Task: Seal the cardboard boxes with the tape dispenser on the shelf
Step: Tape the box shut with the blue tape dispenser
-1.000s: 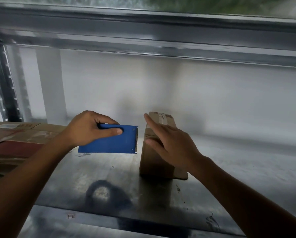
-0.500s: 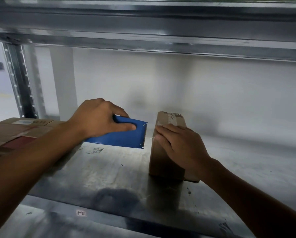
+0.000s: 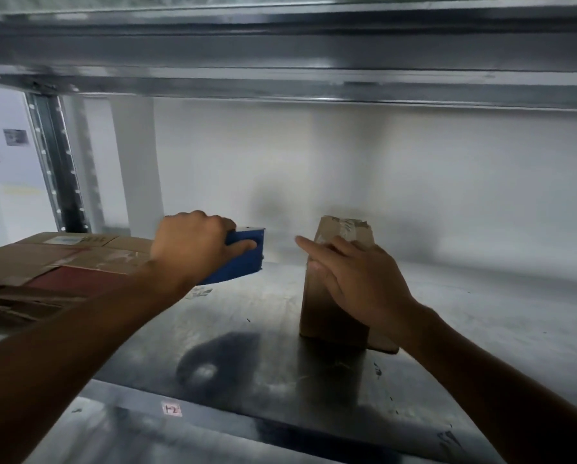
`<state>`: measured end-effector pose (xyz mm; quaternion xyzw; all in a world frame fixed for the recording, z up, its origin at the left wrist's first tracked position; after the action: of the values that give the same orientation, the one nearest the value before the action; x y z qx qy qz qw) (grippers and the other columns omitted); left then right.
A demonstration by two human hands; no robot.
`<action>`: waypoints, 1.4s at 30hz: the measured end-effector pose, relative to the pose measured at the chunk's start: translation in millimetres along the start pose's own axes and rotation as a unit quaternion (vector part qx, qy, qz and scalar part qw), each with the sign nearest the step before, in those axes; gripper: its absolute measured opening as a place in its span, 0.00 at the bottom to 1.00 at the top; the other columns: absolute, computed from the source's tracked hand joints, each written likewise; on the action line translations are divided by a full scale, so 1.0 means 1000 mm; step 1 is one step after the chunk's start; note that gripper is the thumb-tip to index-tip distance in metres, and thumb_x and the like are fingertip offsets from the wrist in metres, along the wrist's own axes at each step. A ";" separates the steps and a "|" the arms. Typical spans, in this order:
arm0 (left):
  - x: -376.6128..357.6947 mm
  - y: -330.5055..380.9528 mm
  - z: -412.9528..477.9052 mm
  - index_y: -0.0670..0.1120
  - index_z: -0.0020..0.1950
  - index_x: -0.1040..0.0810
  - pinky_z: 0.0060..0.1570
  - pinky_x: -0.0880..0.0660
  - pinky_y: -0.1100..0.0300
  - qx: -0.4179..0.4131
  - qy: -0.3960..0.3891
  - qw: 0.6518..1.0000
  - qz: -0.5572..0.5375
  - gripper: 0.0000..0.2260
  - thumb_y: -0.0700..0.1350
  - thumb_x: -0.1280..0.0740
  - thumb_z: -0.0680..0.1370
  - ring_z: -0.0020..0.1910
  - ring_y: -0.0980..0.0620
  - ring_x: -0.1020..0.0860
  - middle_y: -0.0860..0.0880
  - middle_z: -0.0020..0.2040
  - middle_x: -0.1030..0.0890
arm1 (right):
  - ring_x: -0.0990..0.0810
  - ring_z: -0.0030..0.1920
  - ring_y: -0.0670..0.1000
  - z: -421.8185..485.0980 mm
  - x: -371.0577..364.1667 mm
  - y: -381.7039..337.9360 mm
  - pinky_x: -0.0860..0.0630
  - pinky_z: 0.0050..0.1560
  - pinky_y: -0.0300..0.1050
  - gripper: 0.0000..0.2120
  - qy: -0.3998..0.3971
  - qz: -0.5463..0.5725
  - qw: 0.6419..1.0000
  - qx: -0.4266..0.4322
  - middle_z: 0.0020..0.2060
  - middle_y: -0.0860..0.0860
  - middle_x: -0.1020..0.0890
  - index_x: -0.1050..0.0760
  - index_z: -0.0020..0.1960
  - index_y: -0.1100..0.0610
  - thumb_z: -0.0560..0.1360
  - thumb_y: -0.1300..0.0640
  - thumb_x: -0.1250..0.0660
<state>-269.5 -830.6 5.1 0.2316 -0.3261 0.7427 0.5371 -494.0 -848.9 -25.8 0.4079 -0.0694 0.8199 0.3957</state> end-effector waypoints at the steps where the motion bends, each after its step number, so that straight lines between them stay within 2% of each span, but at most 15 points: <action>1: 0.000 -0.002 -0.003 0.56 0.47 0.20 0.29 0.42 0.62 0.012 0.008 1.000 -0.008 0.26 0.75 0.47 0.76 0.31 0.52 0.28 0.54 0.32 0.25 | 0.20 0.52 0.53 0.003 -0.005 -0.001 0.19 0.46 0.51 0.27 -0.041 -0.013 0.999 0.015 0.58 0.48 0.19 0.41 0.80 0.39 0.83 0.53 0.40; 3: -0.003 0.000 -0.009 0.57 0.49 0.18 0.29 0.41 0.64 0.021 0.017 0.999 -0.022 0.27 0.75 0.46 0.75 0.31 0.52 0.29 0.53 0.34 0.20 | 0.24 0.54 0.53 0.006 -0.012 0.000 0.21 0.47 0.51 0.33 -0.103 -0.027 0.994 0.020 0.59 0.47 0.23 0.46 0.80 0.34 0.81 0.56 0.39; 7: -0.005 0.009 -0.016 0.58 0.51 0.17 0.31 0.36 0.62 0.027 0.024 0.998 -0.047 0.28 0.75 0.46 0.75 0.31 0.52 0.29 0.52 0.37 0.17 | 0.27 0.59 0.53 0.012 -0.011 0.003 0.25 0.54 0.55 0.16 -0.128 0.002 0.992 0.020 0.59 0.46 0.25 0.29 0.68 0.40 0.83 0.51 0.45; 11: -0.003 0.014 -0.017 0.58 0.51 0.17 0.33 0.27 0.61 0.034 0.029 0.996 -0.075 0.28 0.75 0.47 0.74 0.32 0.51 0.26 0.52 0.37 0.17 | 0.30 0.59 0.52 0.018 -0.015 0.003 0.29 0.57 0.56 0.14 -0.144 0.003 0.990 -0.007 0.52 0.42 0.33 0.29 0.60 0.41 0.83 0.44 0.51; 13: 0.001 0.015 -0.016 0.57 0.50 0.16 0.33 0.29 0.62 0.039 0.051 0.994 -0.085 0.28 0.74 0.46 0.74 0.31 0.51 0.26 0.52 0.35 0.17 | 0.30 0.59 0.52 0.018 -0.016 0.003 0.30 0.56 0.54 0.14 -0.138 -0.001 0.990 -0.020 0.52 0.43 0.34 0.29 0.62 0.40 0.84 0.42 0.51; 17: 0.007 0.023 -0.013 0.57 0.50 0.16 0.29 0.38 0.64 0.029 0.079 0.992 -0.089 0.27 0.74 0.45 0.74 0.29 0.51 0.30 0.51 0.33 0.18 | 0.33 0.64 0.51 0.014 -0.016 0.004 0.26 0.60 0.57 0.16 -0.174 0.014 0.984 -0.029 0.62 0.46 0.31 0.32 0.70 0.35 0.85 0.44 0.49; 19: 0.006 0.028 -0.013 0.56 0.49 0.16 0.28 0.42 0.66 0.014 0.087 0.993 -0.077 0.27 0.73 0.45 0.74 0.28 0.51 0.31 0.51 0.31 0.20 | 0.35 0.63 0.51 0.013 -0.017 0.006 0.26 0.60 0.59 0.13 -0.194 0.019 0.980 -0.031 0.58 0.45 0.34 0.31 0.66 0.38 0.85 0.46 0.49; 21: -0.003 0.027 -0.014 0.54 0.50 0.17 0.28 0.41 0.65 0.018 0.073 0.995 -0.062 0.27 0.73 0.46 0.75 0.27 0.51 0.31 0.51 0.30 0.21 | 0.36 0.63 0.52 0.013 -0.018 0.005 0.27 0.59 0.59 0.11 -0.201 0.011 0.979 -0.024 0.53 0.44 0.38 0.30 0.62 0.39 0.85 0.47 0.49; 25: -0.030 0.015 -0.018 0.51 0.50 0.21 0.30 0.38 0.61 0.074 0.035 0.995 -0.056 0.26 0.71 0.45 0.78 0.29 0.48 0.29 0.51 0.30 0.28 | 0.36 0.61 0.52 0.012 -0.016 0.009 0.28 0.56 0.55 0.11 -0.173 0.007 0.984 -0.044 0.53 0.44 0.37 0.29 0.60 0.39 0.85 0.45 0.50; 29: -0.058 0.005 -0.028 0.49 0.59 0.26 0.37 0.31 0.55 0.145 -0.047 0.984 -0.092 0.25 0.68 0.49 0.82 0.41 0.42 0.19 0.45 0.43 0.17 | 0.30 0.63 0.53 0.010 -0.011 0.008 0.25 0.57 0.55 0.16 -0.127 -0.006 0.990 -0.055 0.61 0.46 0.28 0.28 0.67 0.38 0.85 0.43 0.50; 33: -0.064 0.009 -0.038 0.50 0.64 0.32 0.38 0.29 0.54 0.142 -0.075 0.981 -0.113 0.20 0.62 0.45 0.81 0.39 0.43 0.23 0.45 0.42 0.19 | 0.24 0.65 0.53 0.005 -0.004 0.006 0.25 0.59 0.51 0.21 -0.077 0.009 0.995 -0.062 0.67 0.46 0.22 0.28 0.73 0.42 0.83 0.38 0.45; 35: -0.066 0.011 -0.041 0.51 0.66 0.35 0.39 0.27 0.53 0.132 -0.095 0.981 -0.109 0.18 0.58 0.42 0.80 0.39 0.44 0.23 0.46 0.41 0.20 | 0.22 0.65 0.53 0.005 0.005 0.011 0.29 0.65 0.54 0.21 -0.039 0.050 0.994 -0.092 0.65 0.47 0.19 0.25 0.70 0.46 0.82 0.39 0.42; 38: -0.065 0.013 -0.042 0.51 0.69 0.37 0.39 0.26 0.53 0.121 -0.113 0.982 -0.094 0.17 0.55 0.42 0.82 0.40 0.45 0.21 0.45 0.45 0.18 | 0.22 0.65 0.53 0.004 0.021 0.018 0.42 0.77 0.59 0.16 0.036 0.097 0.987 -0.120 0.62 0.49 0.17 0.20 0.63 0.50 0.81 0.45 0.37; 40: -0.064 0.018 -0.043 0.50 0.67 0.32 0.40 0.26 0.54 0.101 -0.121 0.985 -0.072 0.16 0.55 0.42 0.83 0.44 0.44 0.20 0.45 0.49 0.18 | 0.23 0.63 0.53 0.003 0.029 0.022 0.41 0.76 0.63 0.12 0.066 0.115 0.984 -0.118 0.58 0.48 0.16 0.18 0.57 0.51 0.81 0.47 0.34; 42: -0.063 0.022 -0.044 0.49 0.66 0.29 0.44 0.25 0.55 0.083 -0.131 0.987 -0.049 0.16 0.55 0.42 0.83 0.50 0.43 0.18 0.46 0.52 0.18 | 0.24 0.64 0.52 0.002 0.027 0.025 0.35 0.72 0.62 0.11 0.046 0.125 0.985 -0.111 0.58 0.46 0.17 0.19 0.56 0.50 0.80 0.47 0.35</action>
<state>-270.1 -843.4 -73.8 0.3862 -0.3190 0.7031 0.5047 -519.9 -850.4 0.6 0.3116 -0.1921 0.8679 0.3359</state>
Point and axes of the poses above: each hand's wrist, its own z-axis towards the middle knuckle, its own x-axis out of the back of the hand, y = z × x, the point moved 8 cm from there along z, towards the middle knuckle
